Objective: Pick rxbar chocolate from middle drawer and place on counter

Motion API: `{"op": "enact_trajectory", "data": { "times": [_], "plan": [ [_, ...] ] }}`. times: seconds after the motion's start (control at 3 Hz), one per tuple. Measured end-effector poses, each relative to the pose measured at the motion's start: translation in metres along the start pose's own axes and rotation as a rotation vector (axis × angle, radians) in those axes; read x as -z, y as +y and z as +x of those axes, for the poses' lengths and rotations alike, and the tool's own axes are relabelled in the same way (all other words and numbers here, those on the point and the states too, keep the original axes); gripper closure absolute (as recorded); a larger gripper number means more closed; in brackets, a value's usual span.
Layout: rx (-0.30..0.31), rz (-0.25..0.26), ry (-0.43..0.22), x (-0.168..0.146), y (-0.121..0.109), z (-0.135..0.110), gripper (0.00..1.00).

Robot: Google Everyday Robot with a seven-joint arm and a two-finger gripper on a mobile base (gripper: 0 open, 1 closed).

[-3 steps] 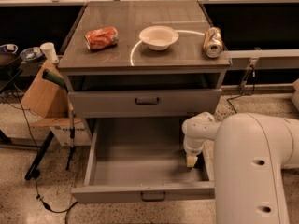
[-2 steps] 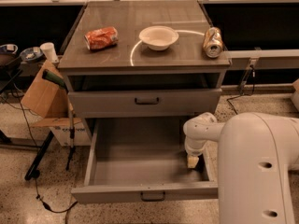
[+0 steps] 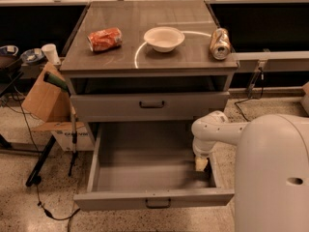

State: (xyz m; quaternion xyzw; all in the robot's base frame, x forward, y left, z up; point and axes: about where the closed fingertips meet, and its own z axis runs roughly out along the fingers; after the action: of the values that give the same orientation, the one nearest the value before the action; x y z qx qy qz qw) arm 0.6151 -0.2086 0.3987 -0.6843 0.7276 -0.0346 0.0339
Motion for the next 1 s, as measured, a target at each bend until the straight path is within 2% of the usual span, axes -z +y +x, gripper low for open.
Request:
{"op": "enact_trajectory", "data": {
  "times": [0.33, 1.0],
  "plan": [
    [-0.003, 0.012, -0.003, 0.024, -0.002, -0.003, 1.0],
    [0.01, 0.055, 0.015, 0.096, -0.009, -0.011, 1.0]
  ]
}}
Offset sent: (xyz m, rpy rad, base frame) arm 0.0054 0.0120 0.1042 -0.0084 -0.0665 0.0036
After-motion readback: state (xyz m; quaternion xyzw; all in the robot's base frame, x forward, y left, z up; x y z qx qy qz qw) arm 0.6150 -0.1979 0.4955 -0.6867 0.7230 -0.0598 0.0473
